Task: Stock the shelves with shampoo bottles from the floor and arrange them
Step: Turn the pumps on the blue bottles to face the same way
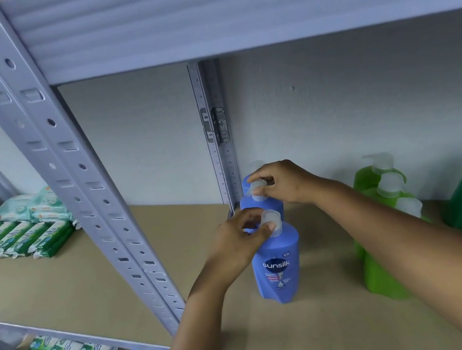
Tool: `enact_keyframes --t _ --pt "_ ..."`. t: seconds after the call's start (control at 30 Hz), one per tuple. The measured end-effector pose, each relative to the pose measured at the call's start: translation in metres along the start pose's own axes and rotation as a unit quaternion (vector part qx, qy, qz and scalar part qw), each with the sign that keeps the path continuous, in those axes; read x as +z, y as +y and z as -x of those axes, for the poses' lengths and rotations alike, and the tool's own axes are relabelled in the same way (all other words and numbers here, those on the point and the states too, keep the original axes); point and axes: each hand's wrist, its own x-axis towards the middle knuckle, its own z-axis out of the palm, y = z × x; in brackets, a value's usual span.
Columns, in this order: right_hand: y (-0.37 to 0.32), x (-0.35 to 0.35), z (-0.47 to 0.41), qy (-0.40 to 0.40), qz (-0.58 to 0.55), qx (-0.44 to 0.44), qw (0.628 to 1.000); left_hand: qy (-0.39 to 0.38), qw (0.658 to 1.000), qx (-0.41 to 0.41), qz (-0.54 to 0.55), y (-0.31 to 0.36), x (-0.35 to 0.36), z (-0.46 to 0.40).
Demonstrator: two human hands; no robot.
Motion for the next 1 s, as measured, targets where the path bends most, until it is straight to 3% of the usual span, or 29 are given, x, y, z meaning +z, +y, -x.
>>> enact_keyframes --t 1.0 --pt "-0.003 0.017 0.007 0.076 -0.017 -0.021 0.997 0.014 1.0 0.017 -0.002 -0.016 0.014 0.015"
